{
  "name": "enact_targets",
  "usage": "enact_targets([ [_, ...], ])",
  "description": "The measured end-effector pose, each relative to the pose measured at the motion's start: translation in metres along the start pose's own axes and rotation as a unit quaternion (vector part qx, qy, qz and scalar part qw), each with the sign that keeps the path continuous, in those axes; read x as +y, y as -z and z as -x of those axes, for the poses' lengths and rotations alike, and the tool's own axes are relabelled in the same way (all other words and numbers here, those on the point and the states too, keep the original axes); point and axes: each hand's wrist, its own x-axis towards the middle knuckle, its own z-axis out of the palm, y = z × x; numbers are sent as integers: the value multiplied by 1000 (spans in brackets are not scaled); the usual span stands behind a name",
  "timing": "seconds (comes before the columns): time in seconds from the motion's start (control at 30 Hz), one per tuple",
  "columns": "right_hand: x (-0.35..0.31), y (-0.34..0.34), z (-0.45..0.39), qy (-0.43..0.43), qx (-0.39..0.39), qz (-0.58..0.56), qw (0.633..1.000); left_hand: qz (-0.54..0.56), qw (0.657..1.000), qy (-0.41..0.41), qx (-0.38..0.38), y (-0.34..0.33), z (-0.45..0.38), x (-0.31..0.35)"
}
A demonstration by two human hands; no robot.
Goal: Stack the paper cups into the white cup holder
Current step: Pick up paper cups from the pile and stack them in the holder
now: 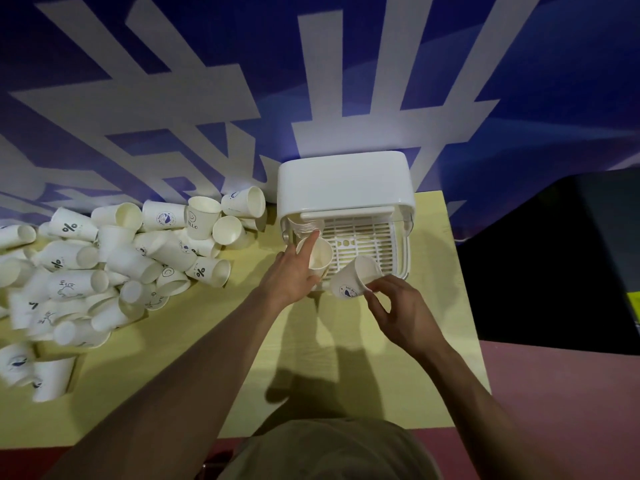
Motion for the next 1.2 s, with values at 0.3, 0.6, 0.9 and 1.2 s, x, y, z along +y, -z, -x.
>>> enact_targets([
  [0.3, -14, -5, -11, 10, -7, 5, 1000, -22, 998, 33, -45, -22, 5, -7],
  [0.6, -34, -7, -32, 52, 63, 27, 996, 24, 999, 39, -25, -11, 4, -15],
  [0.9, -39, -39, -72, 91, -9, 165, 982, 166, 985, 51, 17, -37, 77, -65],
  [1.2, -55, -63, -74, 73, -106, 302, 945, 232, 966, 98, 65, -65, 149, -117],
])
